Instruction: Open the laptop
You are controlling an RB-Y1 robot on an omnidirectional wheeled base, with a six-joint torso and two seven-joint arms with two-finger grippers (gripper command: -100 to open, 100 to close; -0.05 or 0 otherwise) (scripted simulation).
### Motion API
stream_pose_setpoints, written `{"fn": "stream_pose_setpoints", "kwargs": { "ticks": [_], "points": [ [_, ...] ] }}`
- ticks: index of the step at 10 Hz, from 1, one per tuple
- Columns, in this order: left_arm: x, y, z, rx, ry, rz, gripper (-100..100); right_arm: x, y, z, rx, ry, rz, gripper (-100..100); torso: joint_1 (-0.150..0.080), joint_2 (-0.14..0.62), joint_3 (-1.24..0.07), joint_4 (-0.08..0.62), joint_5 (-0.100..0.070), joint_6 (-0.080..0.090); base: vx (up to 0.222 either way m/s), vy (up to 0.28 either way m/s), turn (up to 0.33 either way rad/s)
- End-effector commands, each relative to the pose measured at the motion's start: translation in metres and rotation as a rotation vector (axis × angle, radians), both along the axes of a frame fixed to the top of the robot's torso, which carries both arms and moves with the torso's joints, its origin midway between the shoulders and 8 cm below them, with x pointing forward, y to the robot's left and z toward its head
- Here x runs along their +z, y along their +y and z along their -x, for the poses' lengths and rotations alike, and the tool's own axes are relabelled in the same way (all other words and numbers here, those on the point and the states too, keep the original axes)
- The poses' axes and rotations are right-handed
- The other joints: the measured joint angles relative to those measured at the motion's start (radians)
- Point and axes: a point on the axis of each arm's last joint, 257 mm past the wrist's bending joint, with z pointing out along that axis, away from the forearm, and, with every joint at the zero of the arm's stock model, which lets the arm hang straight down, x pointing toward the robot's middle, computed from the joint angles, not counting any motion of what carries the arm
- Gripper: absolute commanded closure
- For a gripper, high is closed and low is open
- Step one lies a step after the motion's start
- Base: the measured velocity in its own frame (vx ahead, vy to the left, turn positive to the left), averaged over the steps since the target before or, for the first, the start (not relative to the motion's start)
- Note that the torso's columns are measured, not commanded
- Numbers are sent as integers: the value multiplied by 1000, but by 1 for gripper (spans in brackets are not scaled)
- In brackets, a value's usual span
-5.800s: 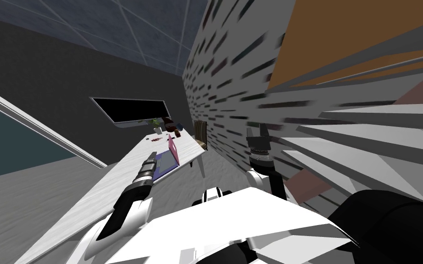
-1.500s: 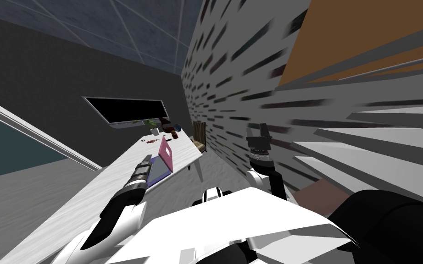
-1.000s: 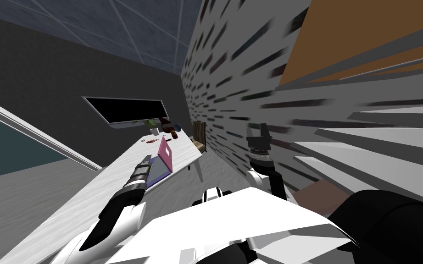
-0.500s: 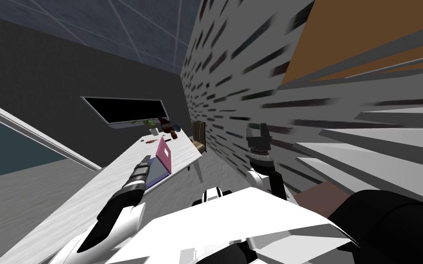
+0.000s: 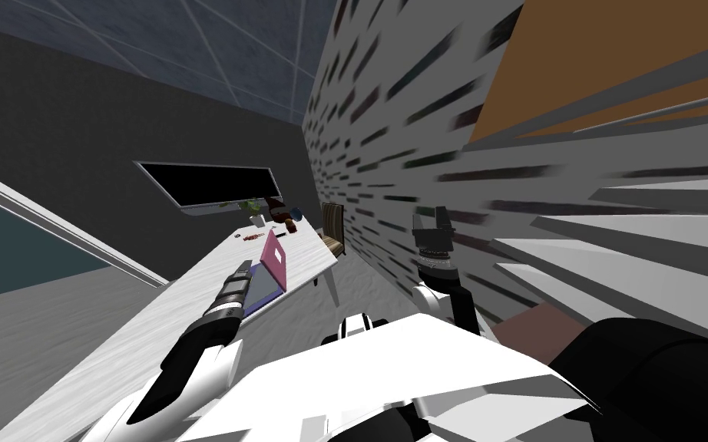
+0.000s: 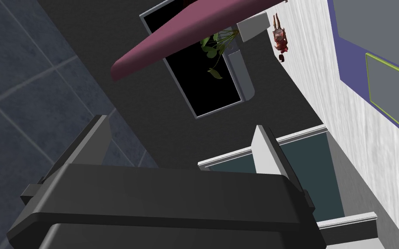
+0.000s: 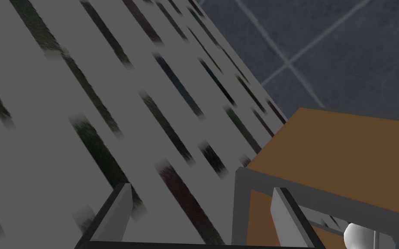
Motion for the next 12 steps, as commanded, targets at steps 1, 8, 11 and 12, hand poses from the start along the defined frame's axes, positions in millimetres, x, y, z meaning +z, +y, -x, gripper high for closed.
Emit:
{"fn": "stream_pose_setpoints", "kwargs": {
  "ticks": [1, 8, 11, 12],
  "points": [
    [0, 0, 0, 0, 1, 0, -100, 0, 0, 0, 0, 0, 0, 0, 0, 0, 0, 0, 0, 0, 13, -15, 13],
    [0, 2, 3, 9, 9, -2, -100, 0, 0, 0, 0, 0, 0, 0, -1, -1, 0, 0, 0, 0, 6, -6, 2],
    [0, 4, 5, 15, 15, -4, -100, 0, 0, 0, 0, 0, 0, 0, 0, -1, 0, 0, 0, 0, 28, -15, 4],
    [0, 5, 6, 18, 18, -5, -100, 0, 0, 0, 0, 0, 0, 0, 0, 1, 0, 0, 0, 0, 0, 0, 0]
  ]
}}
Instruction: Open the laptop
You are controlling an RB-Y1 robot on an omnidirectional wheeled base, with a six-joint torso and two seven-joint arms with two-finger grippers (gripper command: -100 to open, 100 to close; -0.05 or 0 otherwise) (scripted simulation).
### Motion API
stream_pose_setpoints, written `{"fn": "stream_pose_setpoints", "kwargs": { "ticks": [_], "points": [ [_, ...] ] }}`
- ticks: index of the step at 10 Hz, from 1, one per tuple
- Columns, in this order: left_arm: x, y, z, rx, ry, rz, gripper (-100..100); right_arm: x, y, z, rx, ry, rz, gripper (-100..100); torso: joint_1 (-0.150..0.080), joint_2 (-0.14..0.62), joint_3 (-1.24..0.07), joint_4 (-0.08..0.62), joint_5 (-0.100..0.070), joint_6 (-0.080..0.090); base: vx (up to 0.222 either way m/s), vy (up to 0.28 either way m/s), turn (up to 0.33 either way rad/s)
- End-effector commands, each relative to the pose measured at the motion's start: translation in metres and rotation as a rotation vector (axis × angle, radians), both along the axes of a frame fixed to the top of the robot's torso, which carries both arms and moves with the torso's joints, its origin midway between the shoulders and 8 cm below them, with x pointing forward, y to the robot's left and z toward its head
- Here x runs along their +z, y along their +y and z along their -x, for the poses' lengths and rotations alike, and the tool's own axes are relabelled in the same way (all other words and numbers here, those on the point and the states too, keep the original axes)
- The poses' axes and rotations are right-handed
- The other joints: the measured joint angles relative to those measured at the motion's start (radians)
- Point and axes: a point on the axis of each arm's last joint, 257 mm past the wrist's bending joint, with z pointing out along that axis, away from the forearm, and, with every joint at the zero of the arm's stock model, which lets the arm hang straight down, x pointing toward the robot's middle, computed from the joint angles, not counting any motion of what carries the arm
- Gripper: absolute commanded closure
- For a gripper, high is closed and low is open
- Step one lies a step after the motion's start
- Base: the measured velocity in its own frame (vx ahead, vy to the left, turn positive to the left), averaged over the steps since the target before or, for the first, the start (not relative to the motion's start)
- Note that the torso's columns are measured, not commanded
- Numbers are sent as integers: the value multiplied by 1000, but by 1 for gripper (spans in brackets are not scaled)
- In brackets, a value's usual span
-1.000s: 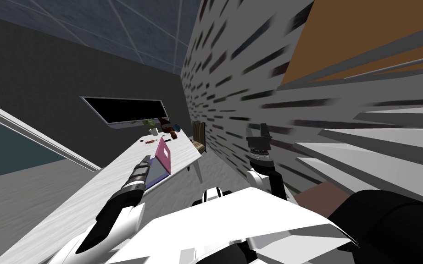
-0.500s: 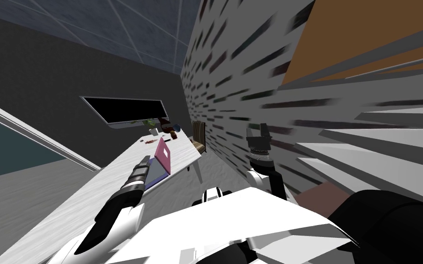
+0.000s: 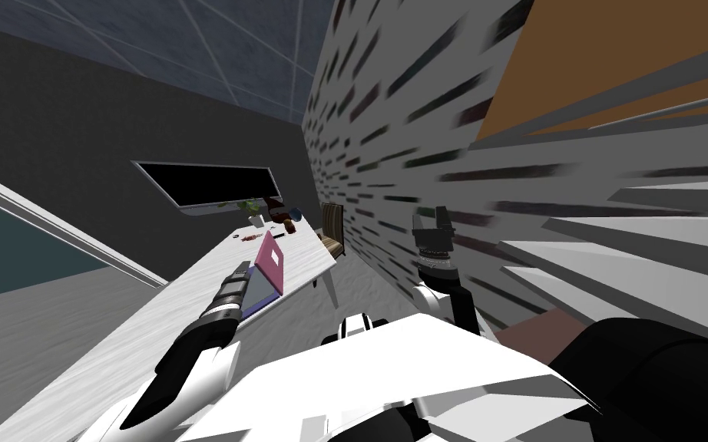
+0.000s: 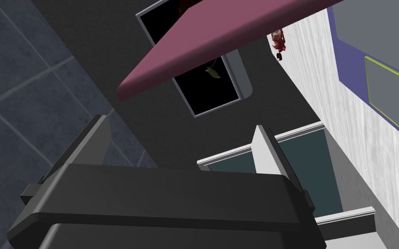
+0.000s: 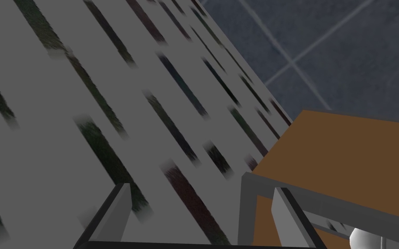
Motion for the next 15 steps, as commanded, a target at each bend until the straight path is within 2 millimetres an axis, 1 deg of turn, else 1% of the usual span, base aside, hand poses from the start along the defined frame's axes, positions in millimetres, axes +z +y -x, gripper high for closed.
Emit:
{"fn": "stream_pose_setpoints", "kwargs": {
  "ticks": [1, 15],
  "points": [
    [0, 1, 2, 5, 5, -2, -100, 0, 0, 0, 0, 0, 0, 0, 1, 1, 1, 0, 0, 0, 0, 0, 0],
    [0, 4, 5, 15, 16, -3, -100, 0, 0, 0, 0, 0, 0, 0, 1, 0, 0, 0, 0, 0, 7, -6, -1]
  ]
}}
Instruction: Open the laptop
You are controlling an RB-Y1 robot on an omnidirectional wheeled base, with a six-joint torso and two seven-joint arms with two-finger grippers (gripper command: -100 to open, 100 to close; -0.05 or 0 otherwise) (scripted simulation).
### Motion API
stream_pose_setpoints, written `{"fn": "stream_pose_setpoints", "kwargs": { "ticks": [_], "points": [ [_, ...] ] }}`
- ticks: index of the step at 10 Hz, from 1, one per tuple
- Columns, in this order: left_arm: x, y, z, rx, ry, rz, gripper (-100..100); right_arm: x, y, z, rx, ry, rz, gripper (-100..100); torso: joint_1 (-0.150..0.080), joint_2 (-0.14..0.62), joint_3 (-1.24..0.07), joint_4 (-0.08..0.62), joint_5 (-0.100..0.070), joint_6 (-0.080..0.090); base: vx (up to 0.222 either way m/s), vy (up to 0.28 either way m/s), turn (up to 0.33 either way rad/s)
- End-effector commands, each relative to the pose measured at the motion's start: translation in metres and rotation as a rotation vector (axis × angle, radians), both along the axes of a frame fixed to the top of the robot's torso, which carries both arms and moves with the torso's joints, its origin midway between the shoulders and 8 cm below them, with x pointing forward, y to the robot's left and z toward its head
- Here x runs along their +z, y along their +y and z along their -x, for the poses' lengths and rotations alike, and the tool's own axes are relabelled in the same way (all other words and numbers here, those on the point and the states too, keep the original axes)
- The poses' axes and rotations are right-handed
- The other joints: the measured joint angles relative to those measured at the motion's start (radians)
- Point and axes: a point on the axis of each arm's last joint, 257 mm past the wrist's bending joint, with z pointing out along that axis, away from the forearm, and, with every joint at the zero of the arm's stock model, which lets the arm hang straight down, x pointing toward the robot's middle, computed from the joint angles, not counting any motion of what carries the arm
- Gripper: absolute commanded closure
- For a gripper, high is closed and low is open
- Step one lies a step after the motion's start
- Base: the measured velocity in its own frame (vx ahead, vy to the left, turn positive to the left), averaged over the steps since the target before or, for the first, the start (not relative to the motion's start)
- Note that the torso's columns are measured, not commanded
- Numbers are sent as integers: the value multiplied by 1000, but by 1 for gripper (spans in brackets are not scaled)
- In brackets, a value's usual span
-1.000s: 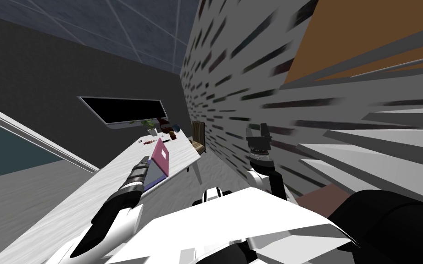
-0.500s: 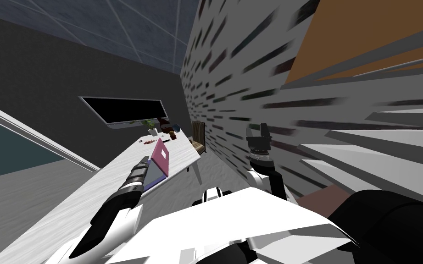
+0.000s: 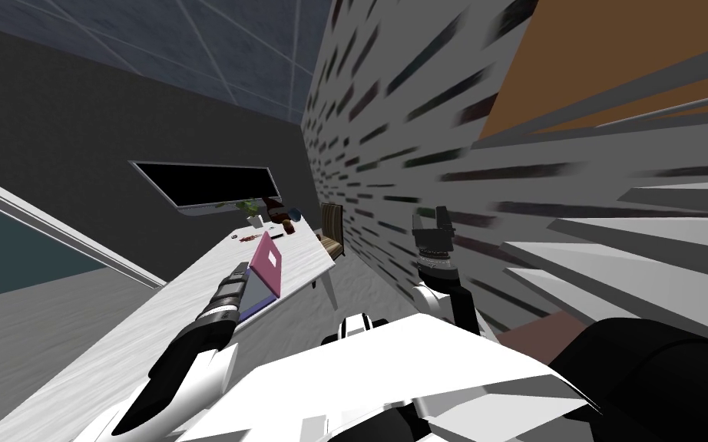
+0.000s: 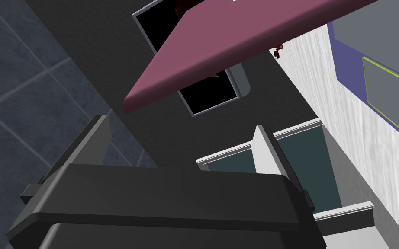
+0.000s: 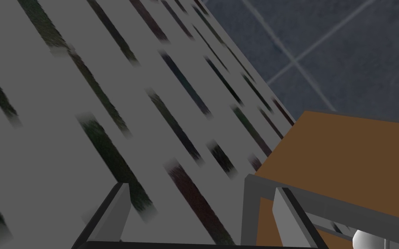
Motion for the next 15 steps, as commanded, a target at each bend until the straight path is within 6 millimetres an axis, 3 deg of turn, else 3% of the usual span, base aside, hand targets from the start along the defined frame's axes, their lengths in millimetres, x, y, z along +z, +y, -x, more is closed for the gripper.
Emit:
{"fn": "stream_pose_setpoints", "kwargs": {
  "ticks": [1, 15],
  "points": [
    [0, 1, 1, 5, 5, 0, -100, 0, 0, 0, 0, 0, 0, 0, 0, 0, 0, 0, 0, 0, 20, -13, 8],
    [-2, 6, 8, 26, 24, 1, -100, 0, 0, 0, 0, 0, 0, 0, -1, -1, -1, 0, 0, 0, 14, -9, 1]
  ]
}}
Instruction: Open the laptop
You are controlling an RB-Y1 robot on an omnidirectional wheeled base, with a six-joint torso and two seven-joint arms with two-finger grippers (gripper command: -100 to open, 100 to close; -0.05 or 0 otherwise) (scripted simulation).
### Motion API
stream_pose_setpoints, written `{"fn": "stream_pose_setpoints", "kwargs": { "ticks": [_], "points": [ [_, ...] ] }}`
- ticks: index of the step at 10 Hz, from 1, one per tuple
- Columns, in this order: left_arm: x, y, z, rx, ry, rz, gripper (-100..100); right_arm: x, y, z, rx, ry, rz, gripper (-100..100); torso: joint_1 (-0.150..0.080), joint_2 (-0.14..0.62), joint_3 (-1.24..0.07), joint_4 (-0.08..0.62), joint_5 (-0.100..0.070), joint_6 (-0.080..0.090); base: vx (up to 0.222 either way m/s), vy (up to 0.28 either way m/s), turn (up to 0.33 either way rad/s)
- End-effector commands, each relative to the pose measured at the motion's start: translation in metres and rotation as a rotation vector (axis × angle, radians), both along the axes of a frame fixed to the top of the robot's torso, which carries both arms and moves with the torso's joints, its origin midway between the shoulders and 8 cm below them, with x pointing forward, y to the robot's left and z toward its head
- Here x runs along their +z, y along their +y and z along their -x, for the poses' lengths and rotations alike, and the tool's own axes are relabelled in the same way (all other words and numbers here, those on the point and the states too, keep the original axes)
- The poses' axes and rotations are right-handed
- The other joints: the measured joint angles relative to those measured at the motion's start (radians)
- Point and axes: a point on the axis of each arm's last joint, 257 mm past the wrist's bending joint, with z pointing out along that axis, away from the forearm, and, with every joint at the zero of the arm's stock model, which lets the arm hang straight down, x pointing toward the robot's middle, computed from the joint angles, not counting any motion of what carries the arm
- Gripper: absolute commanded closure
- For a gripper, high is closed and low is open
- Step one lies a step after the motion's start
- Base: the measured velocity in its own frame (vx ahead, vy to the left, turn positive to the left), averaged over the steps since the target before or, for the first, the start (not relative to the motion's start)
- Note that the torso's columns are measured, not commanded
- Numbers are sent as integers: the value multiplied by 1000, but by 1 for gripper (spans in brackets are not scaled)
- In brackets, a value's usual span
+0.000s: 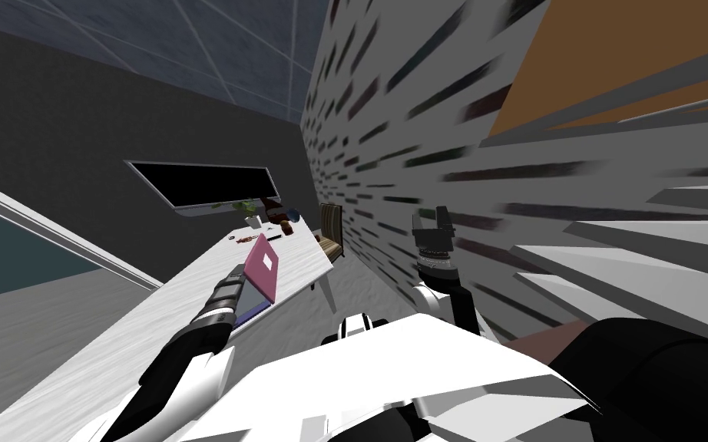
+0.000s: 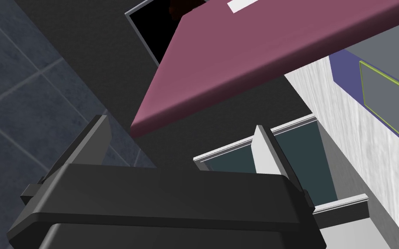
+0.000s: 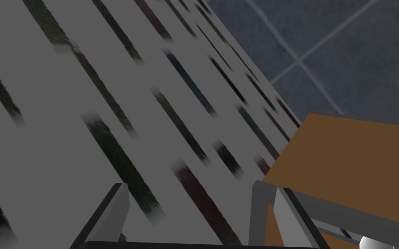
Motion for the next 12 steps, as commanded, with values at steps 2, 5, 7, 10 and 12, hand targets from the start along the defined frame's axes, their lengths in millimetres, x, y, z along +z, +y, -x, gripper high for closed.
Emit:
{"fn": "stream_pose_setpoints", "kwargs": {
  "ticks": [2, 5, 7, 10, 12],
  "points": [
    [0, 0, 1, 2, 2, 1, -100, 0, 0, 0, 0, 0, 0, 0, 0, 0, 0, 0, 0, 0, 9, -8, 18],
    [2, 0, 2, 4, 1, 0, -100, 0, 0, 0, 0, 0, 0, 0, 3, -4, -2, -1, 1, 0, 50, 27, -15],
    [2, -5, -3, -8, -40, 67, 100, 0, 0, 0, 0, 0, 0, 0, 0, 1, 1, -1, 2, -1, -8, 35, 23],
    [-4, -12, -12, -22, -94, 172, 100, 0, 0, 0, 0, 0, 0, 0, 15, 4, 4, -2, 9, -6, -62, 98, 51],
    [-7, -17, -17, -32, -129, 242, 100, 0, 0, 0, 0, 0, 0, 0, 13, -1, 1, -4, 8, -6, -54, 96, 66]
  ]
}}
